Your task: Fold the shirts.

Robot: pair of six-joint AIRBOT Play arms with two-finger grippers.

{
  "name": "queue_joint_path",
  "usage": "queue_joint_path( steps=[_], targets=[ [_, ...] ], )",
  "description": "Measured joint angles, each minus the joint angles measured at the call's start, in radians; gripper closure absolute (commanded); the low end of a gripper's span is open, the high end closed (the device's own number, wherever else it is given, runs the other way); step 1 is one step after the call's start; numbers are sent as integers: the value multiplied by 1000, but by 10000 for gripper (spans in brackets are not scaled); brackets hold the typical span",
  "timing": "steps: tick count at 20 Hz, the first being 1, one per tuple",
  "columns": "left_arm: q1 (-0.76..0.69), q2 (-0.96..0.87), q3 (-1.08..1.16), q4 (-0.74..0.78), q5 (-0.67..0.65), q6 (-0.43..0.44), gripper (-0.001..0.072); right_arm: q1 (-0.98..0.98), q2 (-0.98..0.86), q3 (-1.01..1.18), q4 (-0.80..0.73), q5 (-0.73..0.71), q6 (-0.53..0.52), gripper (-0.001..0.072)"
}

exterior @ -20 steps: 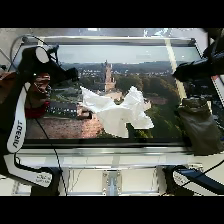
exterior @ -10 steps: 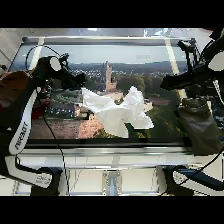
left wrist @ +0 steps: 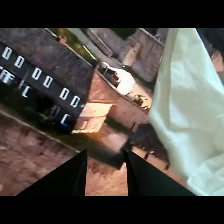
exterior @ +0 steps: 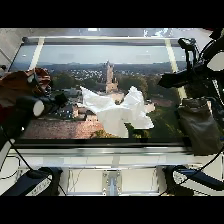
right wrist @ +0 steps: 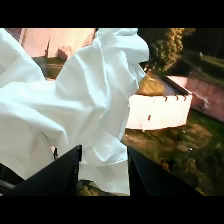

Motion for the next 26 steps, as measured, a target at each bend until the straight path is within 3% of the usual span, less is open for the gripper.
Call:
queue_joint_path(
  steps=[2,4,6,7,11,14,19,22,26],
  targets=[
    [-4,4,-114,-106,195,-100,263,0,0,0,26,-2,0,368],
    [-18,-31,-175,-246,358,-117,290,0,0,0,49,-2,0,368],
    [-32,-78,-206,-387,452,-88,481,0,0,0,63,-2,0,368],
    [-37,-101,-216,-443,468,-72,493,0,0,0,69,-2,0,368],
    [-47,-172,-234,-583,503,4,484,0,0,0,78,-3,0,368],
    [-50,-216,-232,-671,511,118,317,0,0,0,81,-3,0,368],
    [-47,-332,-156,-871,457,378,317,0,0,0,83,-3,0,368],
    [-45,-402,-111,-933,405,439,367,0,0,0,84,-3,0,368],
    [-44,-445,-75,-981,395,474,367,0,0,0,84,-2,0,368]
  ],
)
